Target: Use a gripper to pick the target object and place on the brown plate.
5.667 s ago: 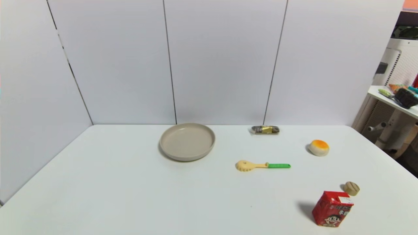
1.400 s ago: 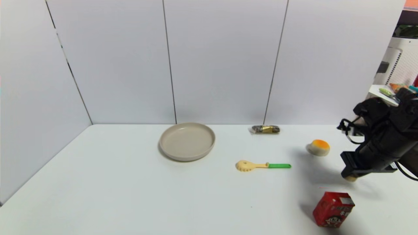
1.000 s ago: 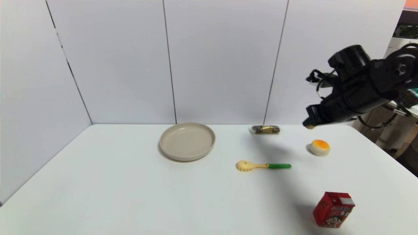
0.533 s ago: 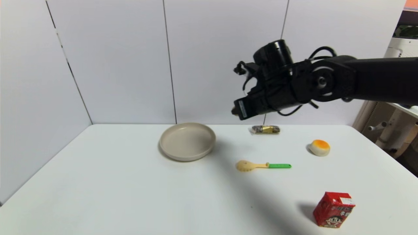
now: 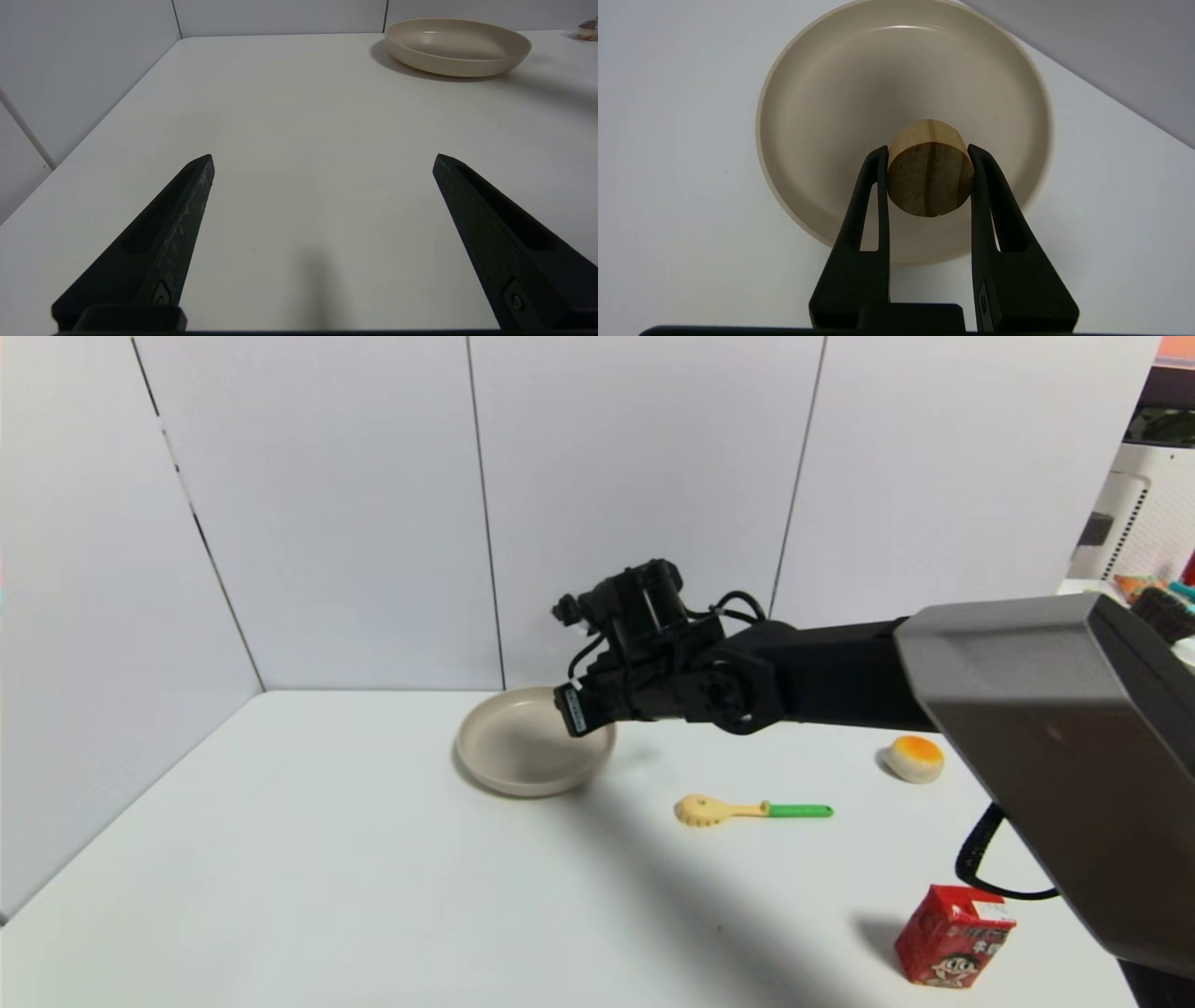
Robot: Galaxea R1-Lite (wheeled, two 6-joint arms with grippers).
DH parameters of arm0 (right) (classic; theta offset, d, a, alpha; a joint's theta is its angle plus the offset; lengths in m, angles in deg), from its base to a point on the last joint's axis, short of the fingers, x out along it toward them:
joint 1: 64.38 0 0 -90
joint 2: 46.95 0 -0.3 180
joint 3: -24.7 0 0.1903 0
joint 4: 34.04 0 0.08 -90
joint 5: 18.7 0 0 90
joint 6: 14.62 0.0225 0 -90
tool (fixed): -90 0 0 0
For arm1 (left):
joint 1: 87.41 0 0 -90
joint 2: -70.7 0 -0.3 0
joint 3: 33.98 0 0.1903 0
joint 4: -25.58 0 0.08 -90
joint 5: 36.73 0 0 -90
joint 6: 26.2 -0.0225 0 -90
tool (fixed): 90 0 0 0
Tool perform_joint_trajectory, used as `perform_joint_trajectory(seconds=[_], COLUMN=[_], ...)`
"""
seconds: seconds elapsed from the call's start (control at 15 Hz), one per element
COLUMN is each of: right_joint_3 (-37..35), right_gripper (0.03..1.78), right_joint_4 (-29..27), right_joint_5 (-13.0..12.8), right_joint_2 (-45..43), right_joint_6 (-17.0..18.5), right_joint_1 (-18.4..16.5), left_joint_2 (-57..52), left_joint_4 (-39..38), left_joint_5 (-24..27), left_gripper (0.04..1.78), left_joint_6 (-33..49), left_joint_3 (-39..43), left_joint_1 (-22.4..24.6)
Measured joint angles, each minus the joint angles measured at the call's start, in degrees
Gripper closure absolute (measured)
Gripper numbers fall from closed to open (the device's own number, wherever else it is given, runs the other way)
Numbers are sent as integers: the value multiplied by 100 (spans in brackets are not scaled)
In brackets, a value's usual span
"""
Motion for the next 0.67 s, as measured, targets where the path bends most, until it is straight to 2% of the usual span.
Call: perform_joint_trajectory(seconds=[0.07,0.13,0.33,0.67], right_joint_3=[63,111,213,133], right_gripper=[134,126,88,51], right_joint_4=[22,20,-40,-391], right_joint_5=[26,33,22,15], right_joint_2=[111,201,312,-291], right_joint_6=[10,13,5,33], right_joint_1=[-2,2,15,-33], left_joint_2=[0,0,0,0], left_joint_4=[0,0,0,0], left_joint_5=[0,0,0,0], left_gripper=[13,13,13,13], left_joint_6=[0,-5,0,0], left_joint_3=[0,0,2,0], left_joint_1=[0,0,-2,0])
